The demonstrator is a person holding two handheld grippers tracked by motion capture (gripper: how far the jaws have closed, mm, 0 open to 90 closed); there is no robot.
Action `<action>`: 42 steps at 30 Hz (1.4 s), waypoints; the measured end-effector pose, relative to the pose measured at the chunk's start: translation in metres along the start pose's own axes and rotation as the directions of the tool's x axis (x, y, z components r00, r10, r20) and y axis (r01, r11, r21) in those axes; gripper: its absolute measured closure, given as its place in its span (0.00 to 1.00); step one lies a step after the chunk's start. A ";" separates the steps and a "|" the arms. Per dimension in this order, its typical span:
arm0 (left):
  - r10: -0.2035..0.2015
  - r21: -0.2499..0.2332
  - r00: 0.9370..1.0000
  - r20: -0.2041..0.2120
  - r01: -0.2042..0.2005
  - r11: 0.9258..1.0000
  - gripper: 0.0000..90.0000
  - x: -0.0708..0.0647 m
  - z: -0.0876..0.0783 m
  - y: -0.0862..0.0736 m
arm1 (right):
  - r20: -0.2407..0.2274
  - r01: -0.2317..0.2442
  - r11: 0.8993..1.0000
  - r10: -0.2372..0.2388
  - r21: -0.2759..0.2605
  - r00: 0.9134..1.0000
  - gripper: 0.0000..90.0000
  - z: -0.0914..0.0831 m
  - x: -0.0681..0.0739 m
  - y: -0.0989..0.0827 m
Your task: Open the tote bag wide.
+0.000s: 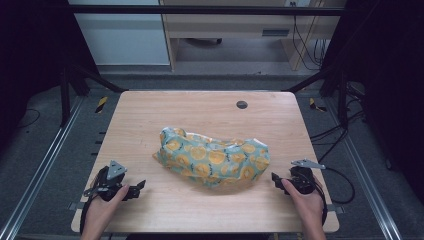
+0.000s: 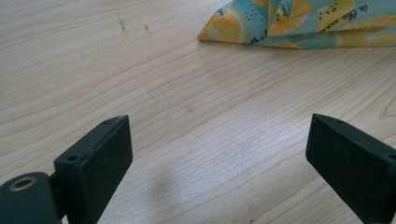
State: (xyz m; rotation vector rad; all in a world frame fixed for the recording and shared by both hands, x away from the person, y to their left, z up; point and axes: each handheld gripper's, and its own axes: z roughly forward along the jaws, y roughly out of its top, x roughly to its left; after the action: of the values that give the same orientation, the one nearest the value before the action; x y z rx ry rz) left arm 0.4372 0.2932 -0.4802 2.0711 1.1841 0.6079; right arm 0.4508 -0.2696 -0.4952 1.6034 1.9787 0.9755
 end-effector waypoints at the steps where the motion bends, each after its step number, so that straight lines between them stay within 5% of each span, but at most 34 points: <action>1: -0.001 0.002 1.000 0.001 0.001 1.000 0.08 0.000 0.000 0.000 | 0.008 0.005 1.000 -0.005 -0.003 1.000 0.20 0.000 0.000 0.000; 7: -0.013 -0.001 1.000 0.004 0.013 1.000 0.08 0.000 -0.002 -0.001 | 0.013 0.017 0.999 -0.017 -0.044 1.000 0.20 -0.006 0.002 0.003; 11: -0.028 -0.012 0.999 0.019 0.028 1.000 0.08 -0.001 -0.004 -0.001 | 0.009 0.055 0.991 -0.055 -0.121 0.998 0.25 -0.018 0.010 0.018; 16: -0.014 -0.027 1.000 0.019 0.015 1.000 0.08 -0.005 -0.007 0.002 | -0.023 0.118 0.977 -0.124 -0.178 0.992 0.32 -0.039 0.023 0.056; 22: -0.002 -0.029 1.000 0.020 0.002 1.000 0.08 -0.007 -0.007 0.004 | -0.107 0.188 0.964 -0.210 -0.189 0.972 0.37 -0.044 0.040 0.113; 29: -0.005 -0.027 1.000 0.016 0.006 1.000 0.08 -0.006 -0.006 0.003 | -0.201 0.194 0.978 -0.206 -0.079 0.958 0.38 -0.006 0.047 0.150; 33: 0.005 -0.023 1.000 0.018 -0.005 1.000 0.08 -0.007 -0.006 0.003 | -0.242 0.167 0.986 -0.165 -0.011 0.956 0.35 0.017 0.048 0.152; 42: 0.028 -0.023 0.999 0.021 -0.027 0.999 0.08 -0.010 -0.006 0.004 | -0.286 0.141 0.985 -0.108 0.098 0.952 0.29 0.053 0.050 0.146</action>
State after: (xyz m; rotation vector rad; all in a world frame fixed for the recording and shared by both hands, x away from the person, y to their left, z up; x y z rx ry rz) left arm 0.4309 0.2851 -0.4736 2.0726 1.1331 0.6085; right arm 0.5729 -0.1942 -0.4180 1.4423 2.3362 1.1049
